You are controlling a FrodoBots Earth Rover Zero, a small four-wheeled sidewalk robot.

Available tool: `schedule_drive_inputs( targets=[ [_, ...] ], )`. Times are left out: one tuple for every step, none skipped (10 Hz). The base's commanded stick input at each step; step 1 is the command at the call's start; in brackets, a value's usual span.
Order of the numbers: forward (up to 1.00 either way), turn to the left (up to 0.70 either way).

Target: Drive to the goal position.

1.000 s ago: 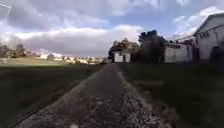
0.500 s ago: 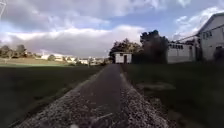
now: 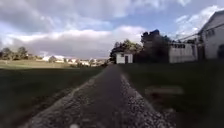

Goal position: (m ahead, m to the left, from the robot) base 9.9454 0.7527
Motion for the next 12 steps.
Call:
schedule_drive_inputs(
  targets=[
    [1.00, 0.00],
    [1.00, 0.00],
    [1.00, 0.00],
    [1.00, 0.00],
    [1.00, 0.00],
    [1.00, 0.00],
    [1.00, 0.00],
    [1.00, 0.00],
    [1.00, 0.00],
    [1.00, 0.00],
    [1.00, 0.00],
    [1.00, 0.00]
  ],
)
